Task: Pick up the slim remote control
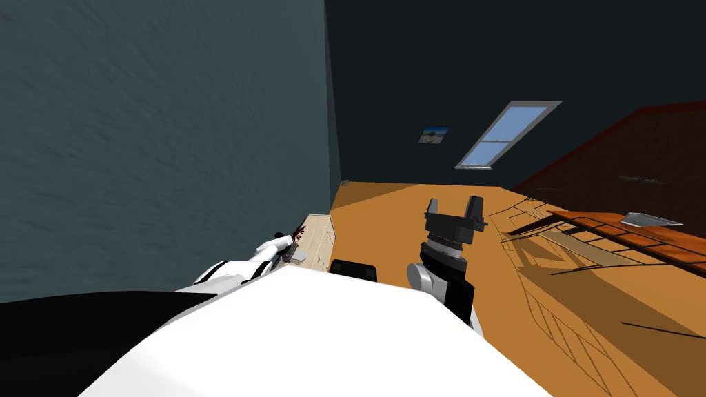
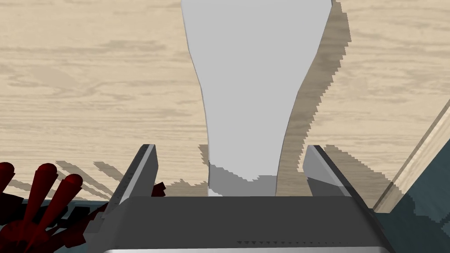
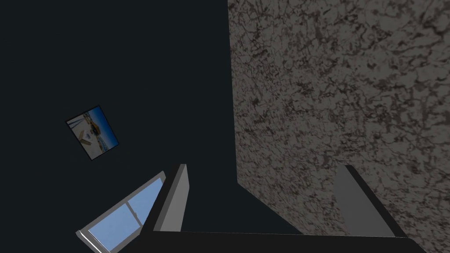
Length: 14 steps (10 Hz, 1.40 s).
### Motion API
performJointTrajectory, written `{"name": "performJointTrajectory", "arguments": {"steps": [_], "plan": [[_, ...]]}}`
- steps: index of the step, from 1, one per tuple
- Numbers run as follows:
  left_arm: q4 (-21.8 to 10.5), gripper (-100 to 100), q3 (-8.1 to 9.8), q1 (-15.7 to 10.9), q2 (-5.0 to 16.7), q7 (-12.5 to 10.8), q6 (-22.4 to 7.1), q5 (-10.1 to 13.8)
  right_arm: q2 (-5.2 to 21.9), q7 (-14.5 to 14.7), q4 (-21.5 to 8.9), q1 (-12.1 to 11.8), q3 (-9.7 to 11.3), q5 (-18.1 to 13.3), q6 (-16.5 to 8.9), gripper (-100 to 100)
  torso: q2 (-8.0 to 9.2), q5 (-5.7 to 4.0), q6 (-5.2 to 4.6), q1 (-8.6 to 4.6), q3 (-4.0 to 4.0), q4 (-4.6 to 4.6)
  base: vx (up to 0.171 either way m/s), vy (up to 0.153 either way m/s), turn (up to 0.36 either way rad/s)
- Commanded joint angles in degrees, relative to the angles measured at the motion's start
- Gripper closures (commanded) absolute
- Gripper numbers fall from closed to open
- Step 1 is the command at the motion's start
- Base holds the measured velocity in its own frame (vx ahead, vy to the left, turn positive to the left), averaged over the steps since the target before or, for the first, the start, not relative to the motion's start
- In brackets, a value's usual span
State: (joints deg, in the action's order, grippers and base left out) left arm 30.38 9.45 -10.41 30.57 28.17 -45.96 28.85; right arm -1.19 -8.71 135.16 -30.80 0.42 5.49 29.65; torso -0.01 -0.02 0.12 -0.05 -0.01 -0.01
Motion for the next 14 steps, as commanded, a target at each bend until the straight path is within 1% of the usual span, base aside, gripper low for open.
{"name": "performJointTrajectory", "arguments": {"steps": [1,2,3,4,5,6,7,8,9,10,11,12,13,14], "plan": [[-2.9,-100,0.75,-1.7,-0.4,2.0,1.9,-0.4,0.0,0.0,0.0,0.0,0.0,0.0,0.0,0,0.00,0.00,0.00,0.00,0.00,0.00,0.024,0.003,0.087],[-4.0,-100,0.75,-1.7,-0.4,2.0,1.9,-0.4,0.0,0.0,0.0,0.0,0.0,0.0,0.0,0,-0.02,0.00,0.01,0.00,-0.01,0.00,0.021,0.000,0.031],[-4.0,-100,0.75,-1.7,-0.4,2.0,1.9,-0.4,0.0,0.0,0.0,0.0,0.0,0.0,0.0,0,0.00,0.00,0.00,-0.01,0.00,0.00,0.010,-0.001,-0.006],[-5.9,-100,1.28,-3.2,-0.6,3.5,3.3,-0.6,0.0,0.0,0.0,0.0,0.0,0.0,0.0,0,0.03,0.00,-0.01,-0.01,0.02,0.00,0.011,0.002,0.048],[-6.9,-100,1.28,-3.2,-0.6,3.5,3.3,-0.6,0.0,0.0,0.0,0.0,0.0,0.0,0.0,0,0.02,0.00,0.00,-0.01,0.01,0.01,0.013,0.000,0.027],[-8.9,-100,1.81,-4.6,-0.9,4.9,4.8,-0.8,0.0,0.0,0.0,0.0,0.0,0.0,0.0,0,0.03,0.00,0.00,-0.01,0.02,0.00,0.016,0.000,0.076],[-9.8,-100,1.81,-4.6,-0.9,4.9,4.8,-0.8,0.0,0.0,0.0,0.0,0.0,0.0,0.0,0,0.02,0.00,0.01,-0.01,0.01,0.00,0.016,-0.001,0.028],[-12.8,-100,2.34,-6.1,-1.1,6.4,6.2,-1.0,0.0,0.0,0.0,0.0,0.0,0.0,0.0,0,0.02,0.00,0.00,-0.01,0.01,0.00,0.020,0.001,0.053],[-14.2,-100,2.87,-7.6,-1.4,7.9,7.6,-1.1,0.0,0.0,0.0,0.0,0.0,0.0,0.0,0,0.01,0.00,0.01,-0.01,0.00,0.00,0.027,0.003,0.081],[-15.7,-100,2.87,-7.6,-1.4,7.9,7.6,-1.1,0.0,0.0,0.0,0.0,0.0,0.0,0.0,0,-0.03,0.00,0.00,0.00,-0.01,0.00,0.024,0.001,0.031],[-15.7,-100,2.87,-7.6,-1.4,7.9,7.6,-1.1,0.0,0.0,0.0,0.0,0.0,0.0,0.0,0,-0.01,0.00,0.00,0.00,-0.01,-0.01,0.009,0.000,-0.002],[-17.7,-100,3.40,-9.1,-1.6,9.4,9.1,-1.3,0.0,0.0,0.0,0.0,0.0,0.0,0.0,0,0.03,0.00,-0.01,-0.01,0.01,0.00,0.010,0.003,0.057],[-18.2,-100,3.40,-9.1,-1.6,9.4,9.1,-1.3,0.0,0.0,0.0,0.0,0.0,0.0,0.0,0,0.03,0.00,0.00,0.00,0.02,0.01,0.011,0.000,0.030],[-19.0,-100,3.41,-9.6,-1.4,9.4,9.1,-1.1,0.0,0.0,0.0,0.0,0.0,0.0,0.0,0,0.03,0.00,-0.01,-0.01,0.02,0.00,0.000,0.000,0.000]]}}
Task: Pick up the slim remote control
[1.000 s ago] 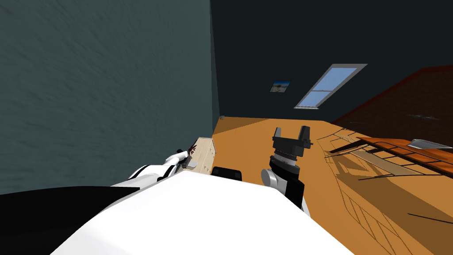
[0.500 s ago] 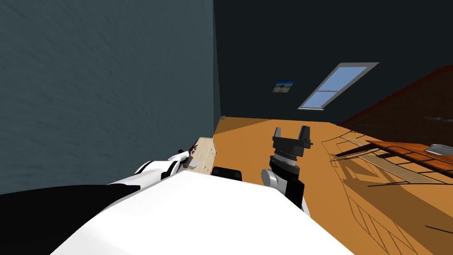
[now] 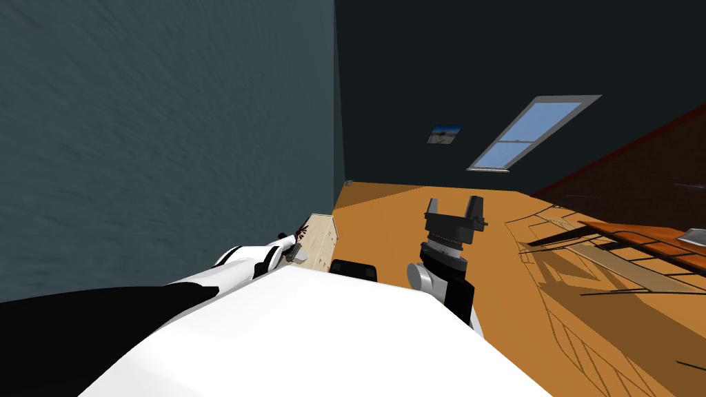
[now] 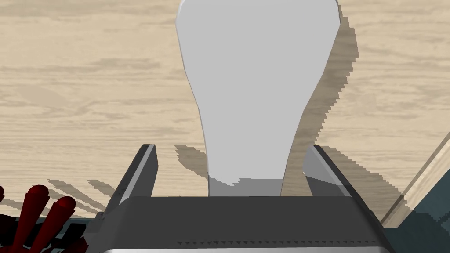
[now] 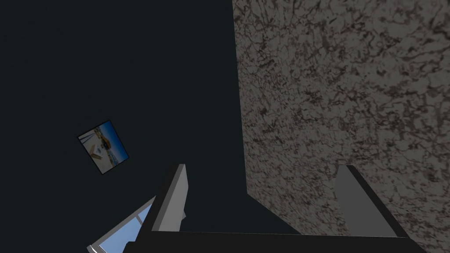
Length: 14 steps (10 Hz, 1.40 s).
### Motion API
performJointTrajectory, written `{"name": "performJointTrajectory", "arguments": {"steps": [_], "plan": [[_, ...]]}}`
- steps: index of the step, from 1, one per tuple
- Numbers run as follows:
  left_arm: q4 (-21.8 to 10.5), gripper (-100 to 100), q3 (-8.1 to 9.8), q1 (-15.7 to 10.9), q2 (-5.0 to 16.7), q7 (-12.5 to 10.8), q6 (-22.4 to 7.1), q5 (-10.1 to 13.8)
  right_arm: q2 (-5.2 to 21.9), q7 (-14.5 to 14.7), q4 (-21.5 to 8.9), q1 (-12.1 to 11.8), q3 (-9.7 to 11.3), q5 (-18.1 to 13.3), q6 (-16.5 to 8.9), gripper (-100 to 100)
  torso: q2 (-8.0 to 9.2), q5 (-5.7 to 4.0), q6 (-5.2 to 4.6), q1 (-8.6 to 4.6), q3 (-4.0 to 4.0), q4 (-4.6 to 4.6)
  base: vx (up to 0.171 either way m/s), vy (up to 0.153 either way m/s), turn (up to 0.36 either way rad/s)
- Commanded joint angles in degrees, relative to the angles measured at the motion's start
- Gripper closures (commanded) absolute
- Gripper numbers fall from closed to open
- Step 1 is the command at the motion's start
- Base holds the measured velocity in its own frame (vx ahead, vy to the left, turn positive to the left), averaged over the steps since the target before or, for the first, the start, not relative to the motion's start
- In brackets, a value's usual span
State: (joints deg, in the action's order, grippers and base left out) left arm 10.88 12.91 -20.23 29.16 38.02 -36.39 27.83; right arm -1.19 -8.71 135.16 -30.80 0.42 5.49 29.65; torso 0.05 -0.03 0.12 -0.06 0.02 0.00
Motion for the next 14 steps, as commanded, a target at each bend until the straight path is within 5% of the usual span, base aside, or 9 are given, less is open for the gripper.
{"name": "performJointTrajectory", "arguments": {"steps": [1,5,6,7,8,9,10,12,14], "plan": [[0.0,100,0.00,0.0,0.0,0.0,0.0,0.0,0.0,0.0,0.0,0.0,0.0,0.0,0.0,0,0.00,0.00,0.00,0.00,0.00,0.00,-0.003,0.000,0.016],[-0.1,100,-0.01,0.2,0.0,-0.1,-0.1,0.0,0.0,0.0,0.0,0.0,0.0,0.0,0.0,0,-0.04,0.01,-0.09,0.07,0.01,0.06,0.000,0.000,0.000],[-0.1,0,-0.01,0.2,0.0,-0.1,-0.1,0.0,0.0,0.0,0.0,0.0,0.0,0.0,0.0,0,-0.05,0.01,-0.09,0.07,0.01,0.06,0.000,0.000,0.000],[2.8,100,-0.59,2.2,0.0,-1.9,-1.9,-0.1,0.0,0.0,0.0,0.0,0.0,0.0,0.0,0,-0.04,0.00,-0.09,0.06,0.01,0.06,-0.008,-0.001,-0.069],[1.9,100,-0.59,2.2,0.0,-1.9,-1.9,-0.1,0.0,0.0,0.0,0.0,0.0,0.0,0.0,0,-0.01,0.00,-0.07,0.07,0.01,0.03,-0.035,-0.009,0.009],[-4.3,100,-0.59,-2.1,0.0,1.2,0.9,-0.1,0.0,0.0,0.0,0.0,0.0,0.0,0.0,0,-0.16,-0.29,-0.36,0.07,0.08,0.33,-0.001,-0.001,-0.064],[-3.4,100,-0.59,-1.6,0.0,0.7,1.2,-0.1,0.0,0.0,0.0,0.0,0.0,0.0,0.0,0,-0.16,-0.22,-0.22,0.10,0.01,0.18,0.018,0.005,-0.027],[6.8,100,-1.12,3.7,0.3,-3.4,-3.4,0.1,0.0,0.0,0.0,0.0,0.0,0.0,0.0,0,-0.14,-0.11,0.05,0.33,-0.09,-0.04,-0.001,0.003,-0.008],[8.9,100,-1.65,5.2,0.5,-4.9,-4.8,0.2,0.0,0.0,0.0,0.0,0.0,0.0,0.0,0,-0.06,-0.10,0.01,0.38,-0.03,0.01,-0.022,-0.001,-0.050]]}}
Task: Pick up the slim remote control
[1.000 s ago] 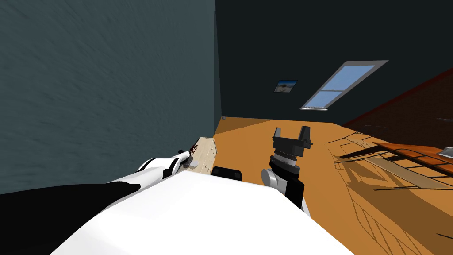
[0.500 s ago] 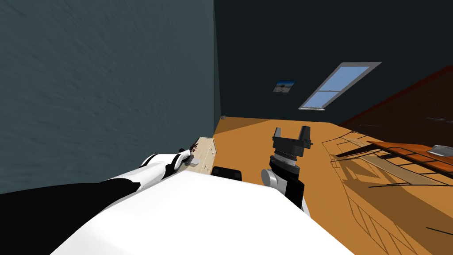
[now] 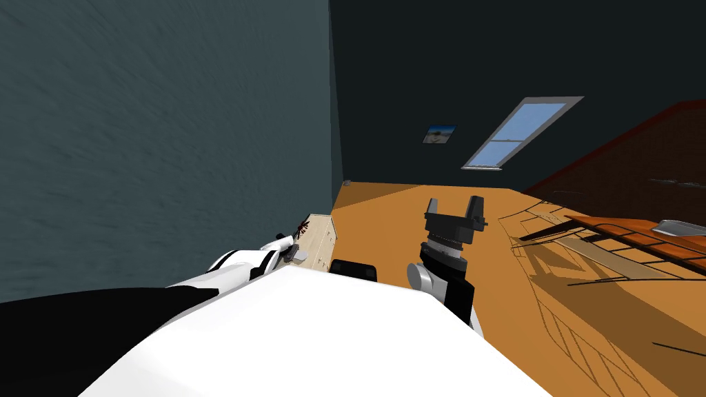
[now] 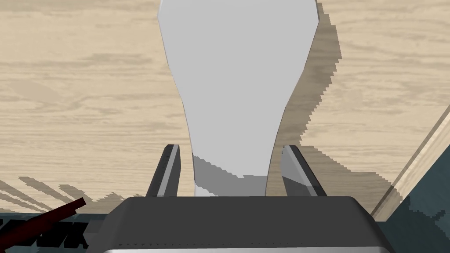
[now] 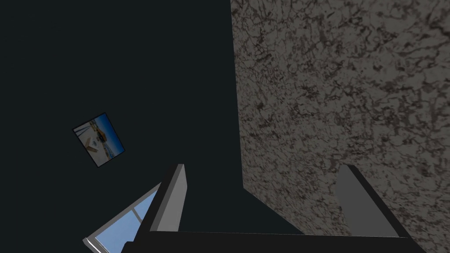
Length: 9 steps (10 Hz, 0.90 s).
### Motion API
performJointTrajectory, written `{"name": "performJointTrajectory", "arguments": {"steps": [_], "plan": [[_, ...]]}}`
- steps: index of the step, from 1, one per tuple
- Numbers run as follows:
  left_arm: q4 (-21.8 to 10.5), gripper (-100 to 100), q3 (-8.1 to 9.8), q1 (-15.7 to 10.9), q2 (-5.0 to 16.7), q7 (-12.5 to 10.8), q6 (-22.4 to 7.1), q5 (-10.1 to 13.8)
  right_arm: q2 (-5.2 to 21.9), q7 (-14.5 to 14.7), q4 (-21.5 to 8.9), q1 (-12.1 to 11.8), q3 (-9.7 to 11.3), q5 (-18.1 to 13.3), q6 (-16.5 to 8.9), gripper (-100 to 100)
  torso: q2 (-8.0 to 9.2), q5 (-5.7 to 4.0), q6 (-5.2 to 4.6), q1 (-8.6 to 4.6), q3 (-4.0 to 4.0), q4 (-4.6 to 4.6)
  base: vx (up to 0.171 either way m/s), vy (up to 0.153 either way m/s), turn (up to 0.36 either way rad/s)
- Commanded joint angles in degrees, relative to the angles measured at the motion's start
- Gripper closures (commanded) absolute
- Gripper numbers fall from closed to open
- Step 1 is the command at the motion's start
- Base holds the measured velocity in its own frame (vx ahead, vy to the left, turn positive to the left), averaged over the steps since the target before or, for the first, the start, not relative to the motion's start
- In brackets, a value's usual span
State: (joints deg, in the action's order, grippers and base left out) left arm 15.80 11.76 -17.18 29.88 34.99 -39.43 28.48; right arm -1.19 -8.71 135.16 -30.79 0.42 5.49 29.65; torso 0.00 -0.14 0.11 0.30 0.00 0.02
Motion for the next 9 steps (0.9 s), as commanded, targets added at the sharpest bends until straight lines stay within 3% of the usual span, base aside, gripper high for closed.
{"name": "performJointTrajectory", "arguments": {"steps": [1,2,4,9], "plan": [[2.9,100,-0.50,2.1,-0.2,-1.9,-1.8,-0.4,0.0,0.0,0.0,0.0,0.0,0.0,0.0,0,0.00,0.00,0.00,0.00,0.00,0.00,-0.016,0.001,-0.035],[4.5,100,-0.50,2.1,-0.2,-1.9,-1.8,-0.4,0.0,0.0,0.0,0.0,0.0,0.0,0.0,0,0.01,0.01,0.05,0.00,-0.02,-0.04,-0.010,0.001,0.016],[4.8,100,-0.50,2.1,-0.2,-1.9,-1.8,-0.4,0.0,0.0,0.0,0.0,0.0,0.0,0.0,0,-0.05,0.01,0.01,0.01,-0.01,0.02,-0.002,-0.001,0.006],[12.7,100,-2.09,6.6,0.5,-6.3,-6.1,0.1,0.0,0.0,0.0,0.0,0.0,0.0,0.0,0,0.02,-0.10,0.00,-0.03,0.04,0.07,-0.015,-0.001,-0.048]]}}
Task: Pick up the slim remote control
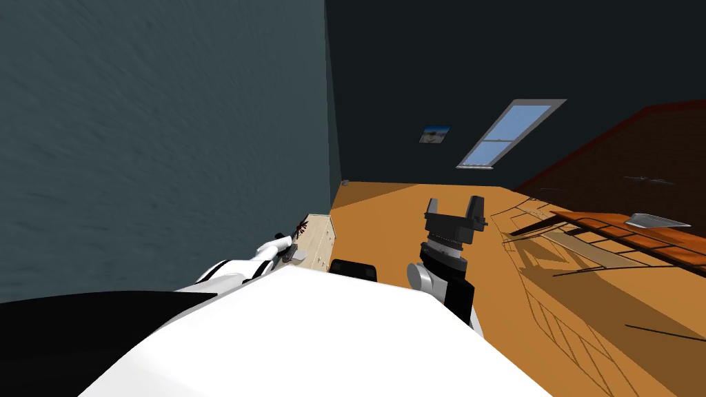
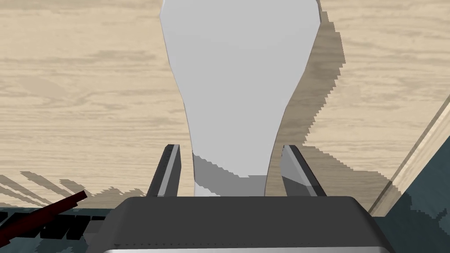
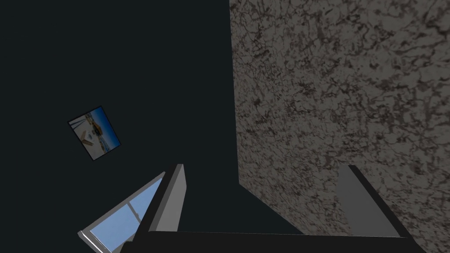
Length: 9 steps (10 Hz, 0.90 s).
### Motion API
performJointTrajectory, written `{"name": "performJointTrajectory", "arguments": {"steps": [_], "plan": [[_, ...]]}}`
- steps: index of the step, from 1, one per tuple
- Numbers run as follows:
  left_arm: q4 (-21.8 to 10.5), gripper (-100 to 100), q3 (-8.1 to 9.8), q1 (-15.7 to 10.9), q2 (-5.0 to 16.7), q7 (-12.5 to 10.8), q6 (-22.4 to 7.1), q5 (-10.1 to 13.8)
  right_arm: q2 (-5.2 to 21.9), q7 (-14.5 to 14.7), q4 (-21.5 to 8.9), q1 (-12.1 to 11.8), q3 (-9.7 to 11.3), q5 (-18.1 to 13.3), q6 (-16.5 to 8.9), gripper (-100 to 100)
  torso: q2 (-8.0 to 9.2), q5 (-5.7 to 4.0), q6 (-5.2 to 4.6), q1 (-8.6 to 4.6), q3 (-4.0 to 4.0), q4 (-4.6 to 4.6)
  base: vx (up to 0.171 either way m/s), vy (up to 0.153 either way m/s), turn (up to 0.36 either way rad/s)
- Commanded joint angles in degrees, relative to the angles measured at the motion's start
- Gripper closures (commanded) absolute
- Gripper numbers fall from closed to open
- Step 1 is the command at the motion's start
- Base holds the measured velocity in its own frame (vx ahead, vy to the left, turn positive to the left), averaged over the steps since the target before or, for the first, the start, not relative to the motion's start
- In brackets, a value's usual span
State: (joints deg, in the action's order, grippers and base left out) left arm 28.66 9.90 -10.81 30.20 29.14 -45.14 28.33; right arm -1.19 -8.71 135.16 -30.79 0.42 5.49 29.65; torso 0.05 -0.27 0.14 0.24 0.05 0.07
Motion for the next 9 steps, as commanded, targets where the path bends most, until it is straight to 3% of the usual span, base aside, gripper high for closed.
{"name": "performJointTrajectory", "arguments": {"steps": [1,4,7,8,9], "plan": [[2.9,100,-0.75,1.7,0.4,-2.0,-1.8,0.4,0.0,0.0,0.0,0.0,0.0,0.0,0.0,0,0.00,0.00,0.00,0.00,0.00,0.00,-0.025,-0.005,-0.099],[8.5,100,-1.81,4.6,0.9,-5.0,-4.7,0.7,0.0,0.0,0.0,0.0,0.0,0.0,0.0,0,0.01,-0.03,0.01,-0.03,0.01,0.01,-0.026,0.000,-0.055],[12.4,100,-2.34,6.1,1.1,-6.5,-6.1,0.9,0.0,0.0,0.0,0.0,0.0,0.0,0.0,0,0.00,-0.04,0.01,-0.06,0.00,0.00,-0.015,-0.002,-0.034],[11.3,100,-2.28,5.9,1.0,-6.2,-5.8,0.9,0.0,0.0,0.0,0.0,0.0,0.0,0.0,0,-0.01,-0.06,-0.01,-0.07,0.01,0.03,-0.006,-0.001,-0.002],[11.4,0,-2.31,5.9,1.0,-6.3,-5.9,0.9,0.0,0.0,0.0,0.0,0.0,0.0,0.0,0,-0.03,-0.06,0.01,-0.07,0.00,0.02,0.000,0.000,0.000]]}}
